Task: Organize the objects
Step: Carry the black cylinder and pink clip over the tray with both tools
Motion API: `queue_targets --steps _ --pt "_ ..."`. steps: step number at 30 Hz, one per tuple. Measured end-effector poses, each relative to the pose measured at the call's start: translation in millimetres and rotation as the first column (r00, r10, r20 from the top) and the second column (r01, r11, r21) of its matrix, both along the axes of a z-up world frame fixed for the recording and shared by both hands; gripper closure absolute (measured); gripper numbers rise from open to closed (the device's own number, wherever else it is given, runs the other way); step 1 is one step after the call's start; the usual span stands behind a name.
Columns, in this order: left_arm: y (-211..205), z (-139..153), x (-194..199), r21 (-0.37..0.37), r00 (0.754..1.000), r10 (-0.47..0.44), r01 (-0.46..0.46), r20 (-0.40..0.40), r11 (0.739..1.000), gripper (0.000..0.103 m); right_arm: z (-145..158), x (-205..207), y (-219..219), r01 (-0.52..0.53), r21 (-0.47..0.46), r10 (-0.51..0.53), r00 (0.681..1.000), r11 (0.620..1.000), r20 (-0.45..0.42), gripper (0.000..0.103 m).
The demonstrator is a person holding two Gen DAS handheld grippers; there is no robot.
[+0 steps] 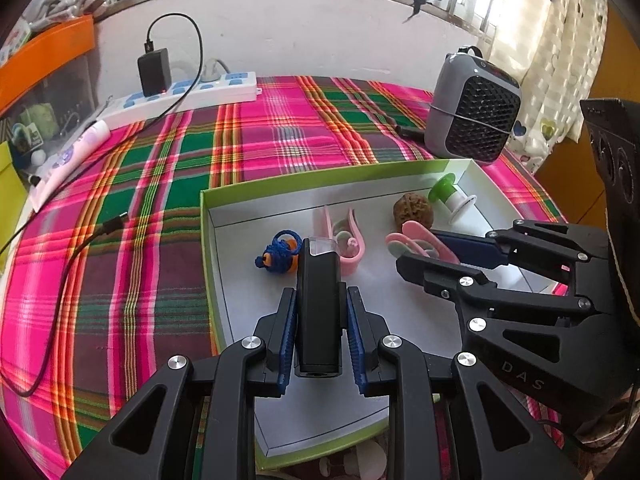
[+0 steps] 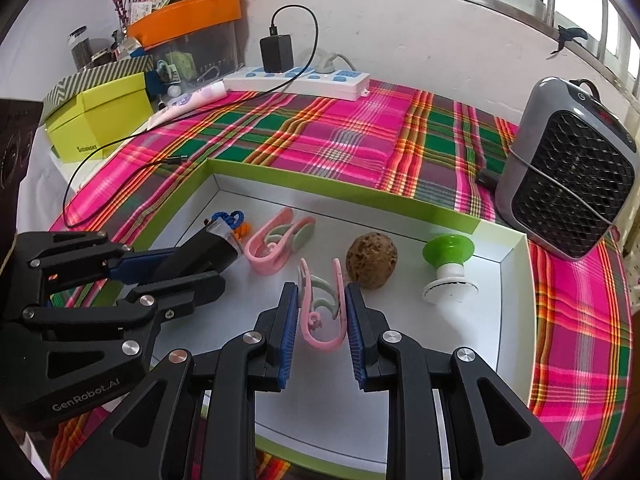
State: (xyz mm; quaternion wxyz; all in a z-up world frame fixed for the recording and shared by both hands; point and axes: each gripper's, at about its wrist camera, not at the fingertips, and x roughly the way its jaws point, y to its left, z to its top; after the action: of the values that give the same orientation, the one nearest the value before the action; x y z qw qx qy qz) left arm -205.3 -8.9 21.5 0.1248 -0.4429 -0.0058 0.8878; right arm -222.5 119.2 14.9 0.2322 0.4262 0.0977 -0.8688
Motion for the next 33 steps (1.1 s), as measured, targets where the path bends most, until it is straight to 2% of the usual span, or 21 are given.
queue_targets --steps 33 --pt "5.1 -0.8 -11.0 -0.022 1.0 0.003 -0.002 0.005 1.0 0.081 -8.4 -9.3 -6.1 -0.001 0.003 0.001 1.0 1.0 0.011 0.078"
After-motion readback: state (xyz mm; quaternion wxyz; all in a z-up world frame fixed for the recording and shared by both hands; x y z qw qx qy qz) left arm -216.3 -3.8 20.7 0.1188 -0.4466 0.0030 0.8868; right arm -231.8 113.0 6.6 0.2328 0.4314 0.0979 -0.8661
